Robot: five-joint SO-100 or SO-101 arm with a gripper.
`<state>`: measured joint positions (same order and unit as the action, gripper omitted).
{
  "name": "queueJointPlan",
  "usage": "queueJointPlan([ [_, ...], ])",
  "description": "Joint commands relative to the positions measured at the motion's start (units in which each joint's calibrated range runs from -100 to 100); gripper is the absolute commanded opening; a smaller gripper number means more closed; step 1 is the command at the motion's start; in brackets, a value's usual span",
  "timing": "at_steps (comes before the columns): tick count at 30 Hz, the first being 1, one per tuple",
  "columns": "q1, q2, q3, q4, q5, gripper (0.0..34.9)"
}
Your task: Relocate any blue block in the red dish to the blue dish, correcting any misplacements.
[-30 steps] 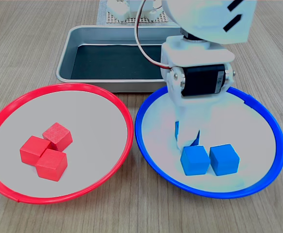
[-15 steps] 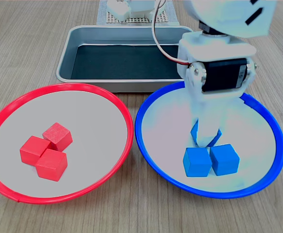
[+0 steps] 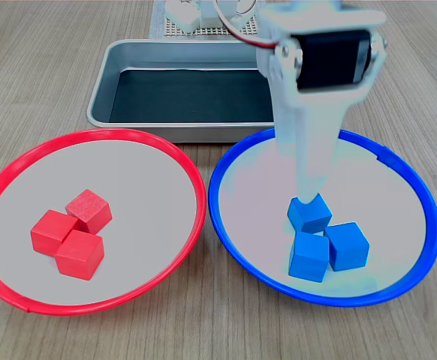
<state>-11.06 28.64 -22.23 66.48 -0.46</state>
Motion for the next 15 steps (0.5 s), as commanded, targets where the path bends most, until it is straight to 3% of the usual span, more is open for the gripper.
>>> queueJointPlan([
  [1,2.0,-12.7,7.4,-3.6,1.6,8.1],
  [5,4.7,-26.6,25.4,-14.4,3.6,0.5],
  [12,8.8,-52.2,60.5,-34.2,4.4,0.4],
  [15,9.6,-61.9,71.7,-37.1,4.3,0.4],
])
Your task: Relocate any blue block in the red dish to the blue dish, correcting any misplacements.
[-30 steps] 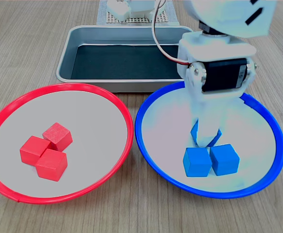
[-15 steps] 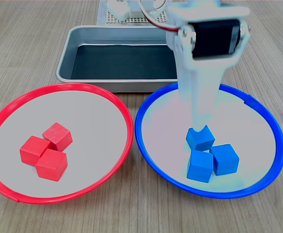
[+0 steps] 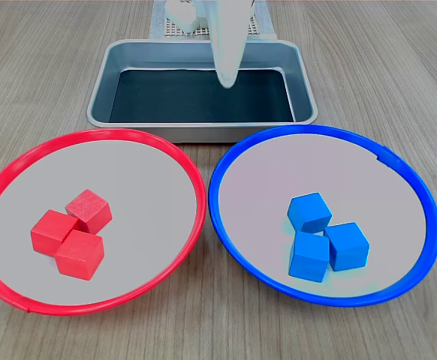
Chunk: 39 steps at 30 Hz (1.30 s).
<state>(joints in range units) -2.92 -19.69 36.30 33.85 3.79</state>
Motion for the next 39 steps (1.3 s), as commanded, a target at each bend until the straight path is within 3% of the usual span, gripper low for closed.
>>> queueJointPlan([
  [1,1.6,-17.1,17.1,-4.8,0.0,0.4],
  [7,2.3,-40.1,38.9,-3.5,-0.7,0.3],
  [15,1.4,-67.3,56.1,9.7,-0.9,0.3],
  [22,1.3,-74.5,60.0,15.7,-1.4,0.3],
  [39,1.5,-79.3,61.9,19.3,-2.4,0.3],
])
